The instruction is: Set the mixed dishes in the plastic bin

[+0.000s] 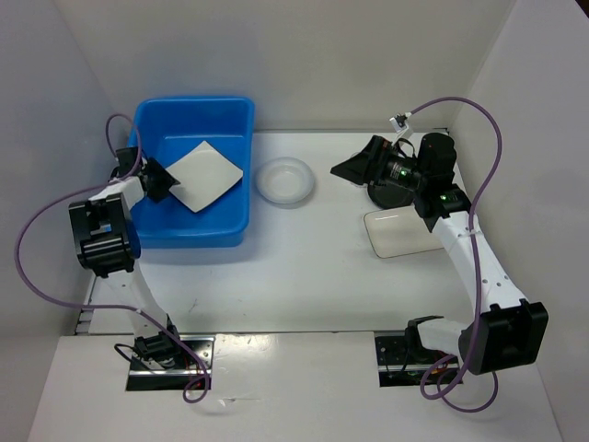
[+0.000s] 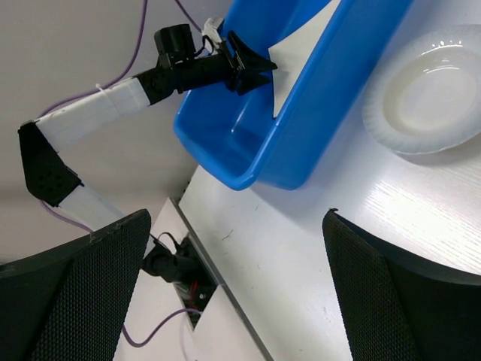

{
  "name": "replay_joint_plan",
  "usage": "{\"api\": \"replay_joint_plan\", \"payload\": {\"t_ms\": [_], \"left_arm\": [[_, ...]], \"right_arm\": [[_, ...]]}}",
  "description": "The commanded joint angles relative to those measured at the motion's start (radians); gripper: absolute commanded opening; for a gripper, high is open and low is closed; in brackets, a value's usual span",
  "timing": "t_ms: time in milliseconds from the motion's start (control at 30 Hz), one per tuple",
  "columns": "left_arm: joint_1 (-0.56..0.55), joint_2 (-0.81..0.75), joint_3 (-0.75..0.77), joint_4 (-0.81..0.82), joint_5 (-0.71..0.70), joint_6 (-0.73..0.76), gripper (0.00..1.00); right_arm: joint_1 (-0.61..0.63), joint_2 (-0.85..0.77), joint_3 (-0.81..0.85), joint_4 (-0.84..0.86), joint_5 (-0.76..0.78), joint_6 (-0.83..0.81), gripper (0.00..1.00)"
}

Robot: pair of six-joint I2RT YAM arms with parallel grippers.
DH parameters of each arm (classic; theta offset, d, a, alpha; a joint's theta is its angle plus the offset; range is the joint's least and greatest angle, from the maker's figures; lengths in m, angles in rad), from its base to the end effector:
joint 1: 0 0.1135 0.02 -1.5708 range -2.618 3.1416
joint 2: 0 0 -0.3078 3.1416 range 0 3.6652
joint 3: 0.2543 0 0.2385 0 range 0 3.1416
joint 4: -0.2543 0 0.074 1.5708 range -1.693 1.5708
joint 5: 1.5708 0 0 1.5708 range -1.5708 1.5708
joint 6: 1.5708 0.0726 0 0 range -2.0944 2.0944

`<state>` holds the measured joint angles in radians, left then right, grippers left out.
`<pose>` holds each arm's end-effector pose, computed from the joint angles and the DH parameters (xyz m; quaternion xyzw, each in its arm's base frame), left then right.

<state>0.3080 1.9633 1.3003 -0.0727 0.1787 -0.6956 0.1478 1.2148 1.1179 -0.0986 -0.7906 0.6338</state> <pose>0.4465 0.1285 0.2055 -0.4062 0.8156 -0.1578 0.3806 0.2604 0.0909 0.4151 -0.0656 0.7510 0.4983 0.4283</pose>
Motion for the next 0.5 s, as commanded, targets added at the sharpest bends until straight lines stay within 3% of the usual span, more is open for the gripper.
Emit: {"api": "replay_joint_plan", "payload": {"t_ms": [0,100,233,467], "left_arm": [[-0.007,0.008,0.068,-0.139,-0.105,0.047,0.61],[-0.007,-0.081,0.079,-0.148,-0.084,0.056,0.69],[-0.007,-0.309,0.1,-0.148,-0.062,0.065,1.0],[-0.018,-0.53,0.122,-0.208,0.099,0.085,1.0]], "right_arm": [[0.003,-0.004,-0.004,0.013,0.004,-0.017,1.0],[0.003,-0.004,-0.004,-0.054,0.139,-0.026,1.0],[-0.059,0.041,-0.004,-0.164,0.358,0.006,1.0],[-0.151,0.094,-0.053,-0.266,0.652,0.093,1.0]]}}
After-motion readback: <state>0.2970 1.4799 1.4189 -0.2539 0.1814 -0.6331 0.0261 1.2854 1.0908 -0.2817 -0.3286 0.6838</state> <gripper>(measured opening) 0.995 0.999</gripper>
